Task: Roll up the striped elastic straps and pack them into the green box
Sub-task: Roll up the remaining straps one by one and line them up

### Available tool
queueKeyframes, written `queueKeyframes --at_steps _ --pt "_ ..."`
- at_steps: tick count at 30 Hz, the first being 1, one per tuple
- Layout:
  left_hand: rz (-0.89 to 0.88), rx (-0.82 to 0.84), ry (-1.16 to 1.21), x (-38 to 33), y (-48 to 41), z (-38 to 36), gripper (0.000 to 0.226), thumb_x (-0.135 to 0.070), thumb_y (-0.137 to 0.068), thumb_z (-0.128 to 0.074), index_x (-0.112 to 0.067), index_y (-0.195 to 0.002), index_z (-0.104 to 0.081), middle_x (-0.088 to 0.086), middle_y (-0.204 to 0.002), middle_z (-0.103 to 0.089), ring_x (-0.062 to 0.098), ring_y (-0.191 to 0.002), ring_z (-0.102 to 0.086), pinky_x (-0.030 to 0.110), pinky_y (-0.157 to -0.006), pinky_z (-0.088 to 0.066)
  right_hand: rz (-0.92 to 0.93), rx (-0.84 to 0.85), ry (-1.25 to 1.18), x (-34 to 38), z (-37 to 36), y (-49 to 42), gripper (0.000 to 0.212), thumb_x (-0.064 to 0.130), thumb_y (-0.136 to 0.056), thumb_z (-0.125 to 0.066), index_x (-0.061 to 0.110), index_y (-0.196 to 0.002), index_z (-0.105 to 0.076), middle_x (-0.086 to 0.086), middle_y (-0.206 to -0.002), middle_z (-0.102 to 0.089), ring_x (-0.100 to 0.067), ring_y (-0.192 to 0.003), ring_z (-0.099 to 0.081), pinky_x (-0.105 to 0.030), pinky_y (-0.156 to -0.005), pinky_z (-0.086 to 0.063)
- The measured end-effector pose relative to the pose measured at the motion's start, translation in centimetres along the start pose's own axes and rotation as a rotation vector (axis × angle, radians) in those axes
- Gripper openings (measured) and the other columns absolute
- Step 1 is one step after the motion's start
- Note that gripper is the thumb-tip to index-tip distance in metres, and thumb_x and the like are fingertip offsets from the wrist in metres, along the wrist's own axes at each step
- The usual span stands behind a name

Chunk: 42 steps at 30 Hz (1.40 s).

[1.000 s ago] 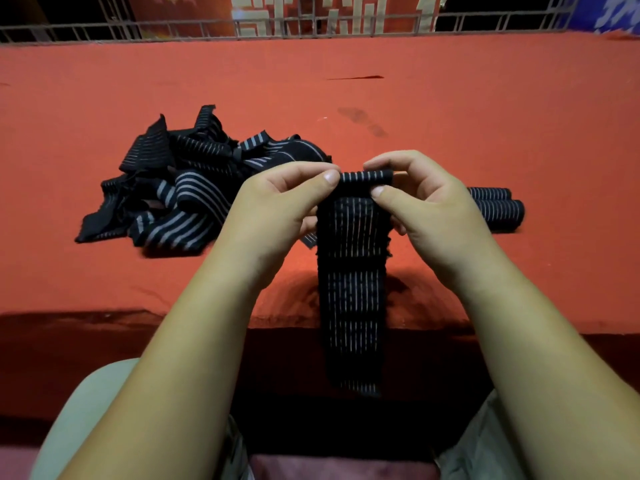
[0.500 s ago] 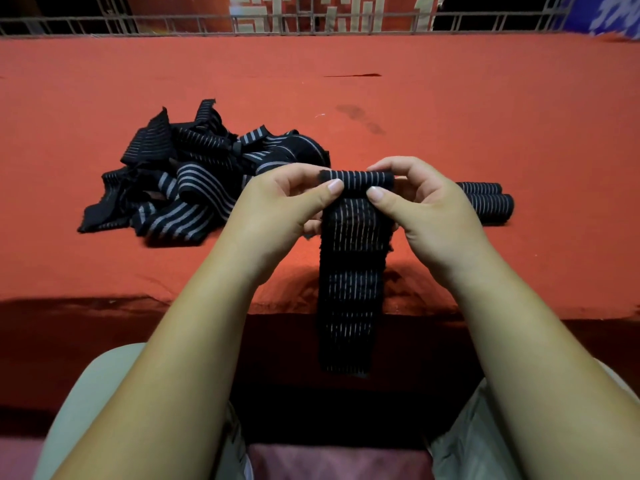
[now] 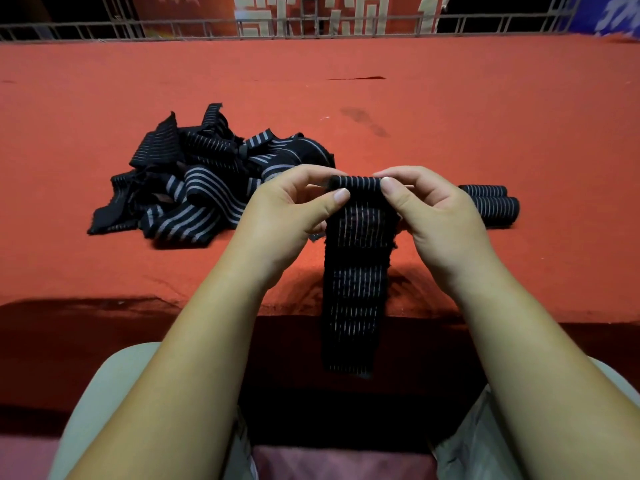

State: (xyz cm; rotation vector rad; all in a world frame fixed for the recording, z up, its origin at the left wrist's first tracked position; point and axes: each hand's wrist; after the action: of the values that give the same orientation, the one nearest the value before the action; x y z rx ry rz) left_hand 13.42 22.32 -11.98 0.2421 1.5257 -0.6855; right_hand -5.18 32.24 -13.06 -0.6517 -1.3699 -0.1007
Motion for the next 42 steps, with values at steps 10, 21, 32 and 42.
queueKeyframes --at_steps 10,21,32,42 --pt "0.009 -0.079 0.041 0.5 -0.2 0.1 0.021 -0.022 -0.093 -0.083 -0.021 -0.114 -0.083 0.017 -0.116 -0.078 0.048 -0.118 -0.069 0.068 -0.107 -0.052 -0.075 0.033 -0.085 -0.7 -0.2 -0.3 0.025 0.014 -0.103 -0.071 0.020 -0.127 -0.074 0.007 -0.090 -0.072 -0.010 -0.080 -0.063 -0.030 -0.070 -0.049" --pt "0.013 -0.162 -0.033 1.1 -0.3 -0.8 0.024 -0.017 -0.096 -0.081 -0.016 -0.120 -0.080 0.008 -0.106 -0.082 0.026 -0.103 -0.079 0.046 -0.087 -0.067 -0.031 0.038 0.023 -1.0 0.4 -0.6 0.020 0.005 -0.105 -0.064 0.007 -0.124 -0.070 0.022 -0.064 -0.065 0.006 -0.058 -0.056 -0.010 -0.057 -0.042" --pt "-0.007 -0.186 -0.104 2.7 -0.2 -2.2 0.034 -0.008 -0.090 -0.084 -0.012 -0.124 -0.081 -0.002 -0.104 -0.084 0.003 -0.086 -0.075 0.025 -0.083 -0.059 0.015 -0.083 0.134 -1.8 1.0 -1.1 0.024 0.007 -0.102 -0.070 0.015 -0.125 -0.072 0.020 -0.082 -0.071 0.007 -0.073 -0.061 -0.013 -0.069 -0.047" --pt "0.129 -0.214 0.063 2.6 -0.6 -3.0 0.030 -0.006 -0.093 -0.081 -0.014 -0.122 -0.079 0.005 -0.111 -0.081 0.009 -0.100 -0.079 0.023 -0.080 -0.064 -0.008 -0.097 0.145 -1.8 1.0 -1.1 0.022 0.011 -0.102 -0.071 0.026 -0.118 -0.072 0.015 -0.087 -0.070 -0.003 -0.070 -0.059 -0.023 -0.065 -0.050"
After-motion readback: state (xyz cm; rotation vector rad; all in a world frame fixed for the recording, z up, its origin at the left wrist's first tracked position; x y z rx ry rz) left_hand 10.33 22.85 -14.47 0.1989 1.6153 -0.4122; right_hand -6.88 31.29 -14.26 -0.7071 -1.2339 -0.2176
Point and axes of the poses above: each hand's wrist, its own y-axis away from the middle knuckle, its own z-axis out of the back of the hand, x = y × z
